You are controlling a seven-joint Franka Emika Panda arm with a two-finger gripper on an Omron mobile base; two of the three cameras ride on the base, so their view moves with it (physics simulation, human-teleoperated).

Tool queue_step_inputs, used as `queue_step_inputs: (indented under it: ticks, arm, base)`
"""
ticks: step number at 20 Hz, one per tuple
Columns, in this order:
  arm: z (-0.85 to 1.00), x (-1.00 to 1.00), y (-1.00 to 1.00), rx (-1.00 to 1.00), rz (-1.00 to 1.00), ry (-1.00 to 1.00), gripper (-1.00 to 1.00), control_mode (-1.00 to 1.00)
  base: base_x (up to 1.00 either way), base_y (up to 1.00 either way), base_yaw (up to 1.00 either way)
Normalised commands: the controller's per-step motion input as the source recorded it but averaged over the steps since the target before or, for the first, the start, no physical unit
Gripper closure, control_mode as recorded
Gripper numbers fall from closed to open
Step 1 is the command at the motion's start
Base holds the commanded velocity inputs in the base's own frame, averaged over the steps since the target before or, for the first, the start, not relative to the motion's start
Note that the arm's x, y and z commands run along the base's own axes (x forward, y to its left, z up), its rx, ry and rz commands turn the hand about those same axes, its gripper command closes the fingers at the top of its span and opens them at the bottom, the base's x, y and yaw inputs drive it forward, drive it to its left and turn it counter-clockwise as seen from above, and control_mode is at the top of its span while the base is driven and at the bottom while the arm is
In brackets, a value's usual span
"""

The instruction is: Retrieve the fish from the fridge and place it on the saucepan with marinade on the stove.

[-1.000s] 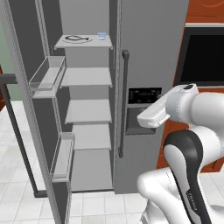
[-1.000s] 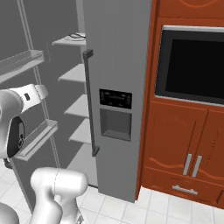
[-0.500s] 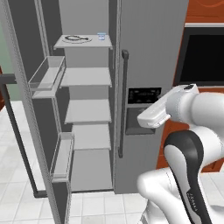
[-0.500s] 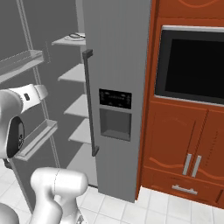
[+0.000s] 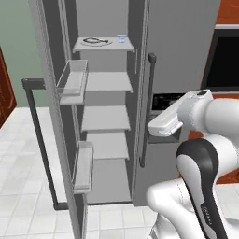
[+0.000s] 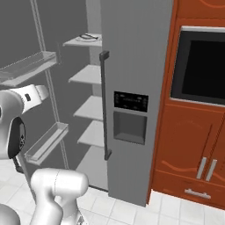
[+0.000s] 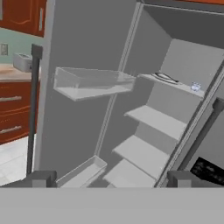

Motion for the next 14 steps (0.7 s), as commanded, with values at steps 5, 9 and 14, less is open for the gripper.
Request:
queue_step_inputs:
  ticks: [5, 9, 14]
  arm:
    - [0.0, 0.0, 0.0, 0.0, 0.0, 0.0, -1.0, 1.0]
    - [0.0, 0.0, 0.0, 0.0, 0.0, 0.0, -1.0, 1.0]
    - [0.0, 0.0, 0.0, 0.0, 0.0, 0.0, -1.0, 1.0]
  base:
    - [0.27, 0.6, 0.0]
    - [0.38, 0.12, 0.0]
    - [0.68, -0.06, 0.0]
